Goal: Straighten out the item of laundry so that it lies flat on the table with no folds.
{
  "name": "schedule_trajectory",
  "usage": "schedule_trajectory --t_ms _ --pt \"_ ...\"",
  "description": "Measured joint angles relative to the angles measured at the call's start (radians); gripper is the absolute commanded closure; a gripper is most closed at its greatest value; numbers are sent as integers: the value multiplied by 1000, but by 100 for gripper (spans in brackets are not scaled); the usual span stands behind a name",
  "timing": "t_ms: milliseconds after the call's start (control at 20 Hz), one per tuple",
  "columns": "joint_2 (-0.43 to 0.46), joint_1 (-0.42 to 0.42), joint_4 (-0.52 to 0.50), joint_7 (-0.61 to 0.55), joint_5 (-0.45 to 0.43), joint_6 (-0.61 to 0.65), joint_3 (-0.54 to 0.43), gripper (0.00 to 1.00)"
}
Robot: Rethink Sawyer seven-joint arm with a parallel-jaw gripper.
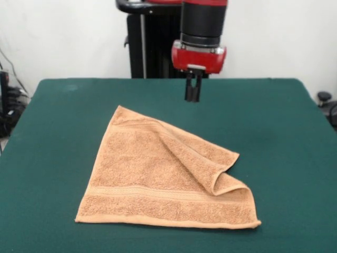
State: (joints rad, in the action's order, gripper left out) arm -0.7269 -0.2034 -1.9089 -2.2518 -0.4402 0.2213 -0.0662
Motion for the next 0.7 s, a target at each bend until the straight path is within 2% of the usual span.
schedule_trajectory --t_ms 250,700 --pt "64 77 45 0 68 0 51 100" --pt "147 136 142 0 176 0 72 100"
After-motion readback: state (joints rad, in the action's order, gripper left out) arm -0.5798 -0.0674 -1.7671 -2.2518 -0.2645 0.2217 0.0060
